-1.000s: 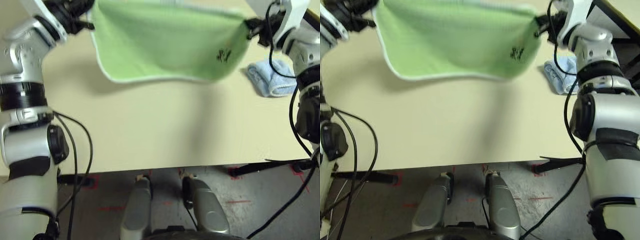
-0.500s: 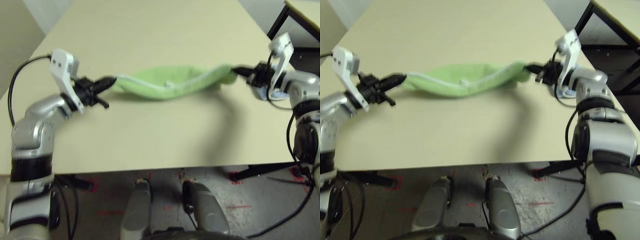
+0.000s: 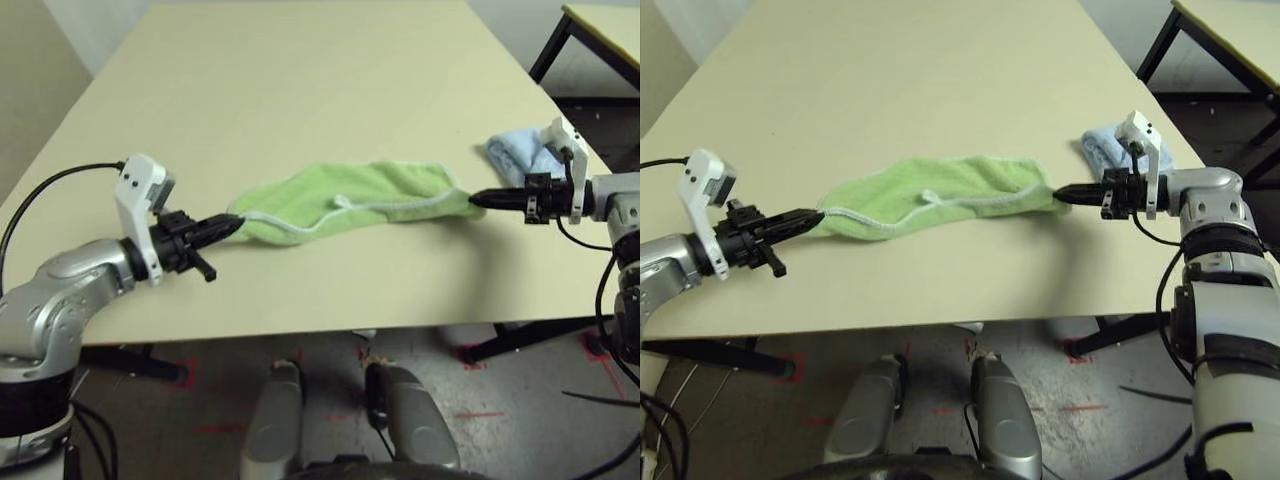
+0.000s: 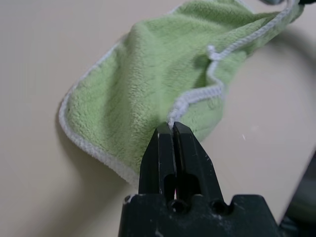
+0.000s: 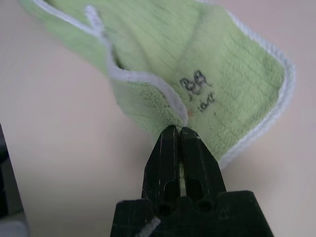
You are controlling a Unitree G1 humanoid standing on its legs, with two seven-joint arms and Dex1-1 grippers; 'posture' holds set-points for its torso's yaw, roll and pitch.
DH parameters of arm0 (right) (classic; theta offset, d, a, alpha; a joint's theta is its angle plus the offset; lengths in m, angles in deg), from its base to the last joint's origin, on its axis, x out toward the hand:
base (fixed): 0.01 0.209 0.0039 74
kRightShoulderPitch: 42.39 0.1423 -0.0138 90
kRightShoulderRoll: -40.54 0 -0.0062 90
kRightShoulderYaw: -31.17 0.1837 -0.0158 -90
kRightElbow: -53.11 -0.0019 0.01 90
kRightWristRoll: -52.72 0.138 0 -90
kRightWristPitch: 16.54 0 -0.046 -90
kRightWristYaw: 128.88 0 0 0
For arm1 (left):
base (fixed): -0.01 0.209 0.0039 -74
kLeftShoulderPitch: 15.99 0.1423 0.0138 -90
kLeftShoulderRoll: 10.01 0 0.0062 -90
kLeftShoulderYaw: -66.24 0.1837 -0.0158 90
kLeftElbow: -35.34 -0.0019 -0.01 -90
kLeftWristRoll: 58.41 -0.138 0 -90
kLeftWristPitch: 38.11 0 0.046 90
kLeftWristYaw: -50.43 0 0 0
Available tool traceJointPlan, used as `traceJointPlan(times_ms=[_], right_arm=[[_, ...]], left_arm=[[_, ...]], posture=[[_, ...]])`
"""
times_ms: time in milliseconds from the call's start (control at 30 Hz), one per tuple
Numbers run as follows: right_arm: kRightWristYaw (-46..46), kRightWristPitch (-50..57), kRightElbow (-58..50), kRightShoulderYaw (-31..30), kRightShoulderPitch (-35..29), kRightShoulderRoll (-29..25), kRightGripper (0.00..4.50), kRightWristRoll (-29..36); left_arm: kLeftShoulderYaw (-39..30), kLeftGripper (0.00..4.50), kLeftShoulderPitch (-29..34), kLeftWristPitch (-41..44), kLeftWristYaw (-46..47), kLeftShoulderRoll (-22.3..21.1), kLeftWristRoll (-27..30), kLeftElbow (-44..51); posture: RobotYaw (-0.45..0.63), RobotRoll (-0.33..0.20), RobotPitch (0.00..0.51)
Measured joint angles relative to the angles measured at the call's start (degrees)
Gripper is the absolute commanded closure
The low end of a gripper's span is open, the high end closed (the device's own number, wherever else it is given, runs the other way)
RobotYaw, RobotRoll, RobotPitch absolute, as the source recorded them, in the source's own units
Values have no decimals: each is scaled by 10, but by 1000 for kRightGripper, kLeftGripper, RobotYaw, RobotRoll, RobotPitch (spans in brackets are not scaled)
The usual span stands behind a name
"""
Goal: Fold the towel and set it aside.
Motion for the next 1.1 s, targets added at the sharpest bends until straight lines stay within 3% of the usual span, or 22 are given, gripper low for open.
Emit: traceJointPlan(times_ms=[300,467,867,1100], right_arm=[[1,4,-1,-5,-1,0,4500,0],[-41,31,-3,4,-4,20,4500,15],[-247,19,48,22,34,73,4500,15],[-310,-2,72,20,66,96,4500,-2]], left_arm=[[-32,4450,-4,45,-22,-13,61,-30],[-42,4450,-33,51,17,15,69,-59],[-41,4450,-99,45,85,51,58,-126],[-5,4450,-147,10,119,73,6,-172]], posture=[[190,0,143],[182,0,142],[181,0,135],[180,0,130]])
